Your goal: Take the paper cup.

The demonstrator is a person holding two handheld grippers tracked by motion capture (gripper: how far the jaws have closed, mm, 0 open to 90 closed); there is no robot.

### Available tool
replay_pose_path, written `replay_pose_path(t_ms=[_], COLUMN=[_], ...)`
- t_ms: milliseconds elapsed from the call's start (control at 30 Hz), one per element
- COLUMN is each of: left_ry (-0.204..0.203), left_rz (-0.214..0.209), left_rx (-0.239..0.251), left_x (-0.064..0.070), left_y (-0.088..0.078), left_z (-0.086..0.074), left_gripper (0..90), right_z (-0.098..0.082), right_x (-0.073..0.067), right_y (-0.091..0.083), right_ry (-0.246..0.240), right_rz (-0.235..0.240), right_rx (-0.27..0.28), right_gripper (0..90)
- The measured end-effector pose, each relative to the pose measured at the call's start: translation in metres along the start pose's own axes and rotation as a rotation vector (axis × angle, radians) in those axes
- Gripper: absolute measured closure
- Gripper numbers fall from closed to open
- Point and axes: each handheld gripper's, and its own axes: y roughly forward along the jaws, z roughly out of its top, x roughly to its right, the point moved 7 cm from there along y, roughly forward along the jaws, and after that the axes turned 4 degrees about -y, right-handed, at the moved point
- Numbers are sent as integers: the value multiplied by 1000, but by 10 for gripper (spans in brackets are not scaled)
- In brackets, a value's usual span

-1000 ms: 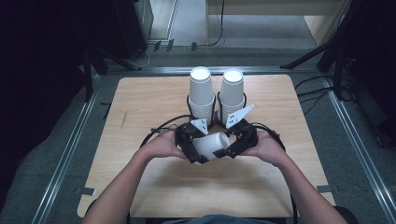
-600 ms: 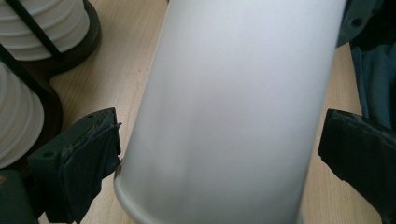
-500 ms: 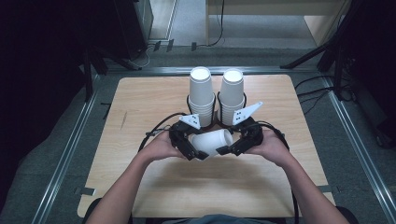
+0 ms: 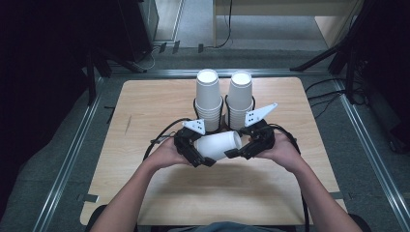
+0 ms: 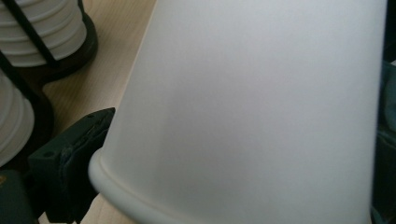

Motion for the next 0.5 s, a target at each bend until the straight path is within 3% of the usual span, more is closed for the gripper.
replay_pose_path(t_ms=[167, 500], left_ry=[13, 17], left_rz=[-3, -18], left_rx=[16, -30], left_x=[0, 0], left_y=[-2, -2], left_z=[1, -3], left_gripper=[63, 91], right_z=[1, -2], right_x=[0, 0], right_y=[0, 3], right_ry=[6, 11], right_rz=[12, 24], right_rx=[10, -1], right_gripper=[247, 241])
